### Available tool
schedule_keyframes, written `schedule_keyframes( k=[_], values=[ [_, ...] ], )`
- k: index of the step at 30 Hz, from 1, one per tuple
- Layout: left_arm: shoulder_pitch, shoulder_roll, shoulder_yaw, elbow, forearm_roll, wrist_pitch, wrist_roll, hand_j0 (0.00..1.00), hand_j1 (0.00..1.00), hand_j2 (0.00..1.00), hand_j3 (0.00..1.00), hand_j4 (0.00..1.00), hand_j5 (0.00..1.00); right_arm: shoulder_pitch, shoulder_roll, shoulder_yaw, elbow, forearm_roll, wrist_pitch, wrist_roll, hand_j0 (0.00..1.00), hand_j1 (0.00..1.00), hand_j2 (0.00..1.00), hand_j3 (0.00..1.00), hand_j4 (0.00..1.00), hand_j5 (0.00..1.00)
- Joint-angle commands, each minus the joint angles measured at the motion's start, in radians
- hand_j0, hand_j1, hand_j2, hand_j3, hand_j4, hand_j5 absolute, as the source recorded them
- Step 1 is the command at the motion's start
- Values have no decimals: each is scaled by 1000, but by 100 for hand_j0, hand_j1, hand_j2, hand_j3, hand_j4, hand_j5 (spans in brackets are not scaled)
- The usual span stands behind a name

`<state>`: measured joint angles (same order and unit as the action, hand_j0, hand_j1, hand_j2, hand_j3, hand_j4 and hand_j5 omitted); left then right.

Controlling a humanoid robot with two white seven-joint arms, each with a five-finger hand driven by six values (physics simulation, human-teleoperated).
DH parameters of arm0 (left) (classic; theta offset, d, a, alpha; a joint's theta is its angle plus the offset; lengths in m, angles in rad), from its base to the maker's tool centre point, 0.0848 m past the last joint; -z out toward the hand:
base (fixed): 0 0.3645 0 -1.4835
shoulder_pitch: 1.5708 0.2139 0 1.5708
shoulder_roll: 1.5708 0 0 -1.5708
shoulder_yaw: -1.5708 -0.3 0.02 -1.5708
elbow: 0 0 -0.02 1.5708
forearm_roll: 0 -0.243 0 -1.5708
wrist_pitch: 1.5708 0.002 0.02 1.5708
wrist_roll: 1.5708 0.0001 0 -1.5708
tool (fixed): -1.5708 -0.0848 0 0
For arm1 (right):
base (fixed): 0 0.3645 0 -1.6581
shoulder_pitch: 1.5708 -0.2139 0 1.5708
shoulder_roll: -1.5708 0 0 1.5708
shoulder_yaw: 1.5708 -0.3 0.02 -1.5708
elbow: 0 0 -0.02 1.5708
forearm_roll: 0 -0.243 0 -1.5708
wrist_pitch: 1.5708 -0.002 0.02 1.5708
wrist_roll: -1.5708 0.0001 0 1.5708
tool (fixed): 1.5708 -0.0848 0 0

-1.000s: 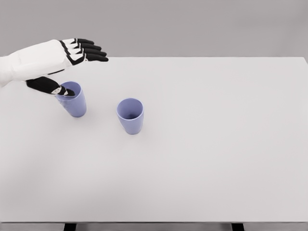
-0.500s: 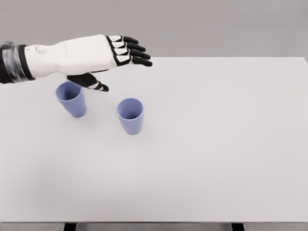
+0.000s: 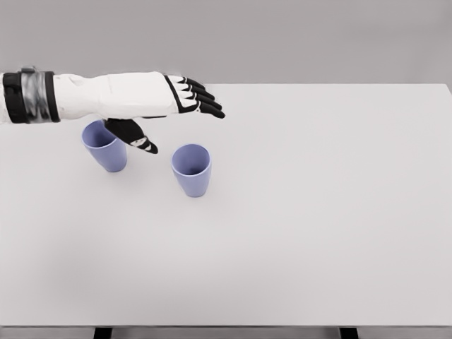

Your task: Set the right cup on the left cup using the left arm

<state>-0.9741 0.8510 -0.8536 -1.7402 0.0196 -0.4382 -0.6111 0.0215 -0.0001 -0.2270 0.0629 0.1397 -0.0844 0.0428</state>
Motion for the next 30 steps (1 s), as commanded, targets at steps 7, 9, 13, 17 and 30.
schedule_keyframes(
  k=[7,9,13,17,30],
  values=[
    [-34,11,-188,7,26,12,0,100,100,100,100,100,100,0,0,0,0,0,0,0,100,100,100,100,100,100],
    [-34,5,-193,11,26,13,0,100,100,100,100,100,100,0,0,0,0,0,0,0,100,100,100,100,100,100],
    [-37,-6,-193,31,20,15,0,100,100,100,100,100,100,0,0,0,0,0,0,0,100,100,100,100,100,100],
    [-40,-36,-200,64,16,15,0,100,100,100,100,100,100,0,0,0,0,0,0,0,100,100,100,100,100,100],
    [-38,-82,-214,131,-81,29,0,97,97,97,97,97,97,0,0,0,0,0,0,0,100,100,100,100,100,100]
  ],
)
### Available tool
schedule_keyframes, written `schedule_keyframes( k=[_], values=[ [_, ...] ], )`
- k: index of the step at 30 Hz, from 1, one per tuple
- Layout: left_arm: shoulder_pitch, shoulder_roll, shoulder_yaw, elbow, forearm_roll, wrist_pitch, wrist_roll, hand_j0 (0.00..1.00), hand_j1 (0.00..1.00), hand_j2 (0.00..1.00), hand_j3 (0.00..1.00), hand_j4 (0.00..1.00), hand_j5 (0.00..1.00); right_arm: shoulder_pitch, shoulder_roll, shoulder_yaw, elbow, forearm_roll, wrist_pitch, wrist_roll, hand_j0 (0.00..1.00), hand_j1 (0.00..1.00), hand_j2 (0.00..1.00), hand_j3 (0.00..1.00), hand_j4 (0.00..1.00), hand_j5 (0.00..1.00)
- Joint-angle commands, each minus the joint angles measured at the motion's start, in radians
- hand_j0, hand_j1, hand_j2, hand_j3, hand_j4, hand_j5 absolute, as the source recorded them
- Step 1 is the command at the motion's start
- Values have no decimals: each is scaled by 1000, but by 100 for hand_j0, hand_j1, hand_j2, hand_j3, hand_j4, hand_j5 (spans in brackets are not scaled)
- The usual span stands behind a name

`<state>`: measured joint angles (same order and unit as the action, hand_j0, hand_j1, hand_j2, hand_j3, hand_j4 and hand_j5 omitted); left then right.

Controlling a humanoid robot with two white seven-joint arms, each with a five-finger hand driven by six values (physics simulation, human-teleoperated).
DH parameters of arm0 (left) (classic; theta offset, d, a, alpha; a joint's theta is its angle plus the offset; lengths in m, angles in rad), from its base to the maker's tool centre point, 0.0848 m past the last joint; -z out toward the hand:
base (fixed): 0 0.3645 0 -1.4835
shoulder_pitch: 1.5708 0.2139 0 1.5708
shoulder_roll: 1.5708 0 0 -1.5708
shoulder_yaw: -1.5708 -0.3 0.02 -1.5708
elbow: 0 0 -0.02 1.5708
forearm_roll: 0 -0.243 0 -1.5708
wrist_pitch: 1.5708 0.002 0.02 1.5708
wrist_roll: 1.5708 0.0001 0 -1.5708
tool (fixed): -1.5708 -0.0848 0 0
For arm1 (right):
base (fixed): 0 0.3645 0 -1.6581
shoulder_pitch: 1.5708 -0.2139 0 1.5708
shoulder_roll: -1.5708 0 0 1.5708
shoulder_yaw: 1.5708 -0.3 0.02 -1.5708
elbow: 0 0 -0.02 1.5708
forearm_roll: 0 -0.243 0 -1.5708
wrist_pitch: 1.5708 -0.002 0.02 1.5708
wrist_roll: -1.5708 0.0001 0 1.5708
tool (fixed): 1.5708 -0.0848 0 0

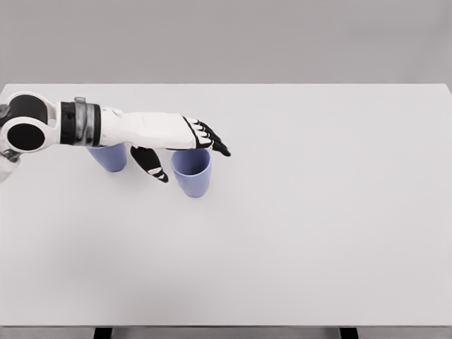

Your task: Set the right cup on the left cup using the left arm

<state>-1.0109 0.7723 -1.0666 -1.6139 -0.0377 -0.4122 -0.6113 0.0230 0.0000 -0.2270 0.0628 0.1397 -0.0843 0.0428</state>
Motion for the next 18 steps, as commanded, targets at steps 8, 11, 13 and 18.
schedule_keyframes(
  k=[8,11,13,18],
  values=[
    [3,-27,0,5,-126,3,0,97,97,97,97,97,97,-2,0,0,0,0,0,0,100,100,100,100,100,100],
    [6,-39,0,9,-148,3,0,97,97,97,97,97,97,-2,0,0,0,0,0,0,100,100,100,100,100,100],
    [8,-50,2,17,-189,3,0,98,98,98,98,98,98,-2,0,0,0,0,0,0,100,100,100,100,100,100],
    [9,-73,2,46,-206,3,0,98,98,98,98,98,98,-2,0,0,0,0,0,0,100,100,100,100,100,100]
  ],
)
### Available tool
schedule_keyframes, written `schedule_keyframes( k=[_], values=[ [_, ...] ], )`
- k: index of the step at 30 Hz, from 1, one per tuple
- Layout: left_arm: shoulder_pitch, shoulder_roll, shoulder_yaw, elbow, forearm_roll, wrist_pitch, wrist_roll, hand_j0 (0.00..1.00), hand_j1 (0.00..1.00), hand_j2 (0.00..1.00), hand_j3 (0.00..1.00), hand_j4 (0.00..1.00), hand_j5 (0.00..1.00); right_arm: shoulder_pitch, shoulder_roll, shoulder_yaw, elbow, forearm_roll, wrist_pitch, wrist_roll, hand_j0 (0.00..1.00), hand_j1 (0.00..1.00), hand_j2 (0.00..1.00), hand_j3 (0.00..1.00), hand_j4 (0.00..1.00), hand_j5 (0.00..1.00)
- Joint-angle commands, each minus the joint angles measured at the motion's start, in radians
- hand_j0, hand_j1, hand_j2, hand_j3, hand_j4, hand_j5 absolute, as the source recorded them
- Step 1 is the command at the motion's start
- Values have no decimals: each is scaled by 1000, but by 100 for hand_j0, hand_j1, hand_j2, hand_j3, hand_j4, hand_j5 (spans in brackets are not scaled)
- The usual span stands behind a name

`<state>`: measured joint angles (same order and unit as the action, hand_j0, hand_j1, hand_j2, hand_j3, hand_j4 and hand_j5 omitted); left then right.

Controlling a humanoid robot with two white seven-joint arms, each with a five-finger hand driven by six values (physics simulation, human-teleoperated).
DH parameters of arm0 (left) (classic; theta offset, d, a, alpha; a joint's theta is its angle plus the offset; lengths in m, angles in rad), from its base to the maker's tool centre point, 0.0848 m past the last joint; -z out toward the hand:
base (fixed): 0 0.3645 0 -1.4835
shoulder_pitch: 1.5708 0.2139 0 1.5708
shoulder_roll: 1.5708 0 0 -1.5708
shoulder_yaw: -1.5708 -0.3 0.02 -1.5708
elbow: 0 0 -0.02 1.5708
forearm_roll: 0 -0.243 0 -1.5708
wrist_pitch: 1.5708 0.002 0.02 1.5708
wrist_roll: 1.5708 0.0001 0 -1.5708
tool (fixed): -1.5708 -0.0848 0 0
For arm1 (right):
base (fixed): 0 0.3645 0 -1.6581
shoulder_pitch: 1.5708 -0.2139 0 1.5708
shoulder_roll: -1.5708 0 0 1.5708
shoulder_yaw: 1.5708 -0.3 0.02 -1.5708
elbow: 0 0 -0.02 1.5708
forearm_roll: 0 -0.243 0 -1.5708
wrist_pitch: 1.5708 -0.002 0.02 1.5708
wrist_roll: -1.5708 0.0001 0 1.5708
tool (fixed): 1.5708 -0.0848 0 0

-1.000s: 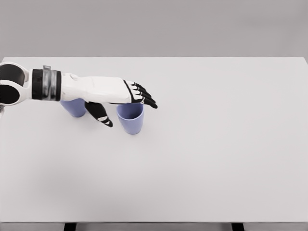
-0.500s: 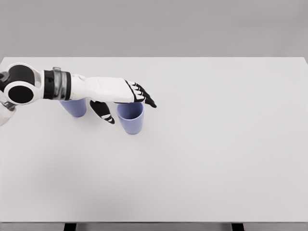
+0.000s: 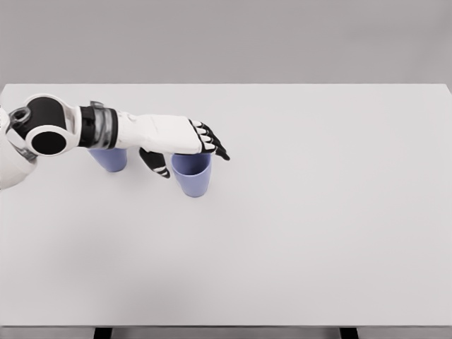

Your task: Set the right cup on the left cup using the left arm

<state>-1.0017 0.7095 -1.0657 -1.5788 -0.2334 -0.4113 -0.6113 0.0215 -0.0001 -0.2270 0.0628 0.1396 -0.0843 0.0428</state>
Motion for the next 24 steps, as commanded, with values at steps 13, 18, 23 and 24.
schedule_keyframes(
  k=[13,18,23,24],
  values=[
    [17,-35,0,59,-18,3,0,98,98,98,98,98,98,0,0,0,0,0,0,0,100,100,100,100,100,100],
    [18,-36,0,60,-27,3,0,98,98,98,98,98,98,0,0,0,0,0,0,0,100,100,100,100,100,100],
    [20,-47,-2,77,-33,3,0,98,98,98,98,98,98,0,0,0,0,0,0,0,100,100,100,100,100,100],
    [20,-47,-2,77,-33,3,0,98,98,98,98,98,98,0,0,0,0,0,0,0,100,100,100,100,100,100]
  ],
)
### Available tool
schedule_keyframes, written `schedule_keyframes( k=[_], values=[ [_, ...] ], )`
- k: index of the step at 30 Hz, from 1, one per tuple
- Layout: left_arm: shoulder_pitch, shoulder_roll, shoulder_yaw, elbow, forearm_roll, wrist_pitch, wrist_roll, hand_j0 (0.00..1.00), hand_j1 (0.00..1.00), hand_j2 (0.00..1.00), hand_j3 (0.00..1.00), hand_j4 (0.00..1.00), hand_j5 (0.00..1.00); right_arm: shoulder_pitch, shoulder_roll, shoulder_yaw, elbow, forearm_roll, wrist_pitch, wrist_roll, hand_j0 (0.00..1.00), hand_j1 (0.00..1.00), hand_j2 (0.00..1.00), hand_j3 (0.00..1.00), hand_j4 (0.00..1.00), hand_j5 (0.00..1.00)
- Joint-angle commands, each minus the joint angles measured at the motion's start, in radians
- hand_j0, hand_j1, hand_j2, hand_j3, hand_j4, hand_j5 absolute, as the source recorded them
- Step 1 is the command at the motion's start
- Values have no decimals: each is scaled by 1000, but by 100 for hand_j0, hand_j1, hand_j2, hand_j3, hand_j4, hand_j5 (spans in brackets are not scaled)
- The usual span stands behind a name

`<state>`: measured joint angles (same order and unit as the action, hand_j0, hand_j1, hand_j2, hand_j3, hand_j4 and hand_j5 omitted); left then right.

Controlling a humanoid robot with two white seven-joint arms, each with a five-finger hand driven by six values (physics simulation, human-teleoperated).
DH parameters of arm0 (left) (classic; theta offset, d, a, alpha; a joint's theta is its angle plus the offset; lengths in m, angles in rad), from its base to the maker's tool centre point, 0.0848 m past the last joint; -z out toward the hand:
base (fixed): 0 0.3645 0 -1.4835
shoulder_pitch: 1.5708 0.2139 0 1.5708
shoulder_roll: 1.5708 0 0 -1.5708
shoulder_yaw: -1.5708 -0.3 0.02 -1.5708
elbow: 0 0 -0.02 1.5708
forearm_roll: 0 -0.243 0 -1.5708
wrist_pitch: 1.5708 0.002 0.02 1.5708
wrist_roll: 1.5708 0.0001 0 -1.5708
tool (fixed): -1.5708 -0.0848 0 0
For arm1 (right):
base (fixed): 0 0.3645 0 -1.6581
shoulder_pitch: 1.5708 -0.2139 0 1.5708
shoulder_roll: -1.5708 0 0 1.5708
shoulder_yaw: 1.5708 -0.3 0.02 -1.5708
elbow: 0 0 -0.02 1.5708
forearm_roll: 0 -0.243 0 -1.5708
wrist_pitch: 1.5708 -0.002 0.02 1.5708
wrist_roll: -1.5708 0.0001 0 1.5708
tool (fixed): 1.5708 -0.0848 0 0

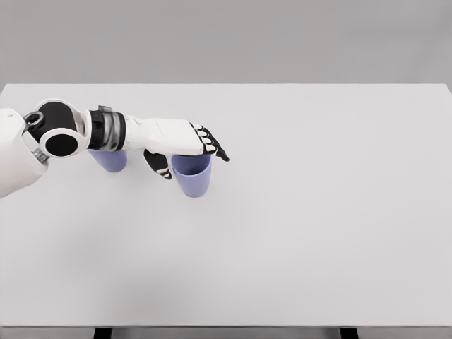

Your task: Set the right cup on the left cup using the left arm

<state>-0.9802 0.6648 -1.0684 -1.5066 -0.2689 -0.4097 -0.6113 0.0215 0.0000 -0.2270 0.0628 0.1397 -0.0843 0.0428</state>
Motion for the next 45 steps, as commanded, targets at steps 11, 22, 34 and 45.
schedule_keyframes(
  k=[11,22,34,45],
  values=[
    [0,-4,-5,29,-6,11,0,97,97,97,97,97,97,2,0,0,0,0,0,0,100,100,100,100,100,100],
    [2,-1,-5,-35,-4,11,0,98,98,98,98,98,98,0,0,0,0,0,0,0,100,100,100,100,100,100],
    [8,-2,-18,-30,-24,11,0,94,94,94,94,94,94,0,0,0,0,0,0,0,100,100,100,100,100,100],
    [15,1,-16,-32,-38,9,0,63,63,63,63,63,63,2,0,0,0,0,0,0,100,100,100,100,100,100]
  ],
)
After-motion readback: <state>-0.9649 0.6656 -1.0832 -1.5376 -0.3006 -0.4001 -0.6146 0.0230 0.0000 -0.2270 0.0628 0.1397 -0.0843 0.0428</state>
